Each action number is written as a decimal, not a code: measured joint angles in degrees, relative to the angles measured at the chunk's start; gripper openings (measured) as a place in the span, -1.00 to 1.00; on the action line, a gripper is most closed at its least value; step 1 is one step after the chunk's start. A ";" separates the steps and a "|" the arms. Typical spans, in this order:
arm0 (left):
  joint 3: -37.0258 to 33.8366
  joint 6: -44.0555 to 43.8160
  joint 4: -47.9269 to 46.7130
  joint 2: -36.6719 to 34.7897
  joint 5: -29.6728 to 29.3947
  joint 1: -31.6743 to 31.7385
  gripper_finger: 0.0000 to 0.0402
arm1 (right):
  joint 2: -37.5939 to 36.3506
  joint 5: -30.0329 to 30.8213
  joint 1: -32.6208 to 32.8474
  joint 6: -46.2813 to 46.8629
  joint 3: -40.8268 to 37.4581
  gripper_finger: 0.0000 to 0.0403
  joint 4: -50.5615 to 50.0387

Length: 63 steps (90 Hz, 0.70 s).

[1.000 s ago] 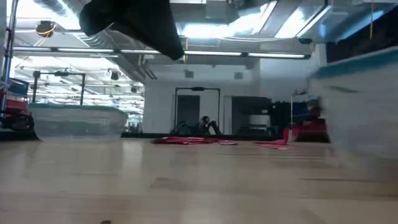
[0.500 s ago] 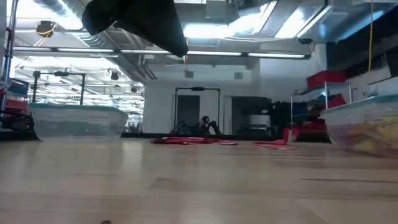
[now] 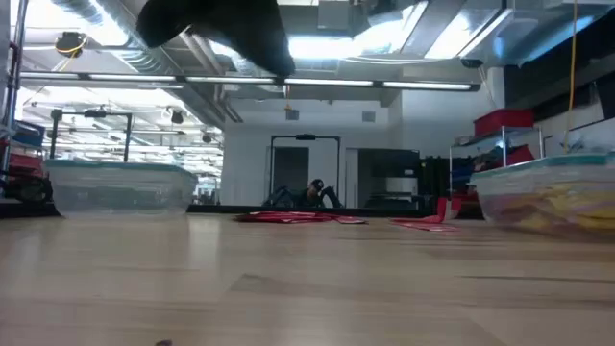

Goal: Sort candy
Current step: Close the square transparent bin, then open the left transparent bin

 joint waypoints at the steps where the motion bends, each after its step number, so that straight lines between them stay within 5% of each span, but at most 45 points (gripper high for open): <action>1: 0.02 0.02 -0.25 -0.33 0.15 0.29 -1.00 | -0.01 1.18 0.20 -0.82 0.24 -1.00 0.39; 20: 0.02 3.37 -13.52 -7.02 8.27 9.78 -1.00 | 0.19 19.20 1.14 -14.69 0.07 -1.00 11.21; 42: -0.43 4.98 -38.22 -8.84 18.91 26.57 -0.99 | 0.76 21.18 -0.93 -22.06 -6.84 -1.00 25.23; 63: -8.13 12.01 -42.69 -8.80 19.54 42.27 -0.98 | 0.98 20.72 -2.38 -22.13 -15.52 -1.00 37.62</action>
